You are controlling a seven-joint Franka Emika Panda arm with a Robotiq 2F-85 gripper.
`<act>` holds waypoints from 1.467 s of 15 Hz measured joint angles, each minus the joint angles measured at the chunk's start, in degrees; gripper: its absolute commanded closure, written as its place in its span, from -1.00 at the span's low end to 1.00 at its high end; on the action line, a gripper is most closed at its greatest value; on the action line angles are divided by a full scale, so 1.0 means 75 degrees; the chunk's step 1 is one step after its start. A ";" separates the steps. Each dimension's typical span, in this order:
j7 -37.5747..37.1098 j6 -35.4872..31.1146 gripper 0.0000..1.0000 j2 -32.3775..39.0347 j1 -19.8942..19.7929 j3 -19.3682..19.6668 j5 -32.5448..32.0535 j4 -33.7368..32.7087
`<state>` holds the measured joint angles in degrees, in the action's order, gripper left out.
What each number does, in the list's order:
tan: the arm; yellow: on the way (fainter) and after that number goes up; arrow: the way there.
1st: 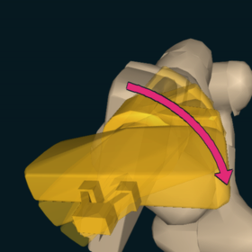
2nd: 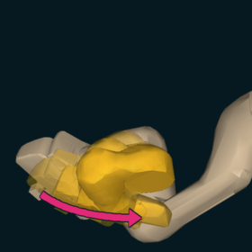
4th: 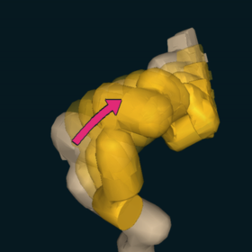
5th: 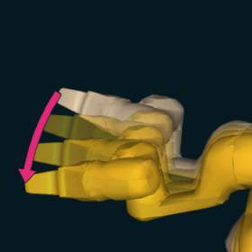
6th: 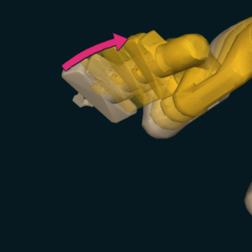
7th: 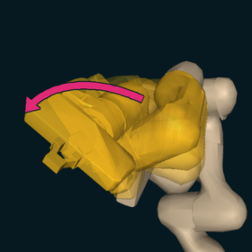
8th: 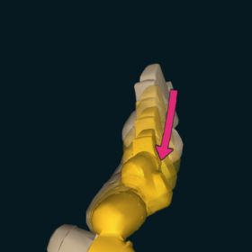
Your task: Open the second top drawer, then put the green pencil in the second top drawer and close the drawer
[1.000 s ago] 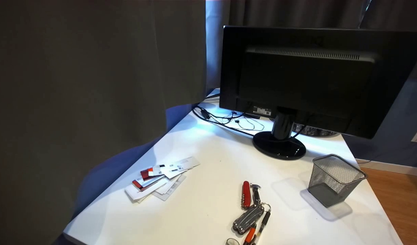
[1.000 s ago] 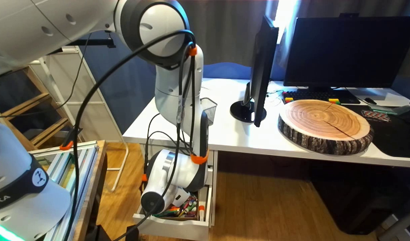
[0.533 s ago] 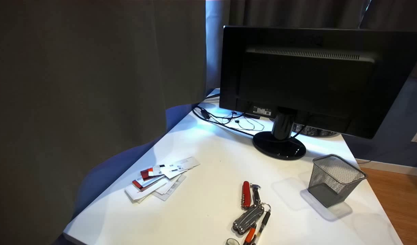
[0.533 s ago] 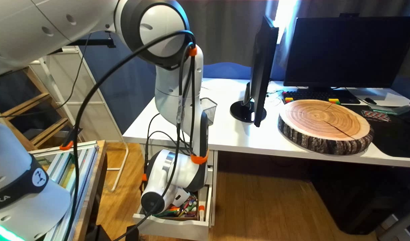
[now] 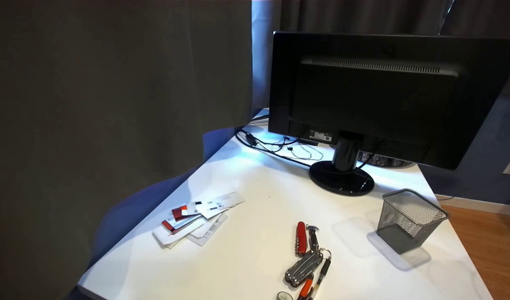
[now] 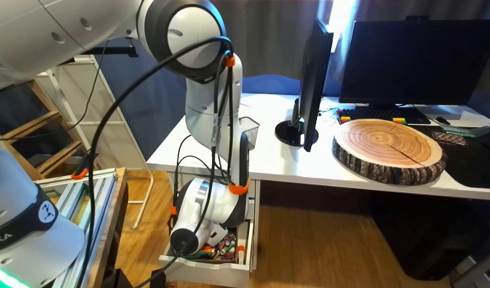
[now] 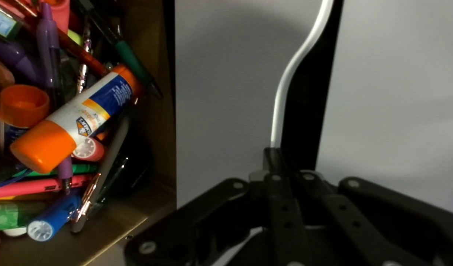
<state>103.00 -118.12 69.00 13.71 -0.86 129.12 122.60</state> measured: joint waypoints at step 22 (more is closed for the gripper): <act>-0.1175 -0.1660 -1.00 -0.4458 -0.0002 0.0943 -0.3480 0.3184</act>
<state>94.19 -130.57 35.57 13.69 6.21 103.02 146.48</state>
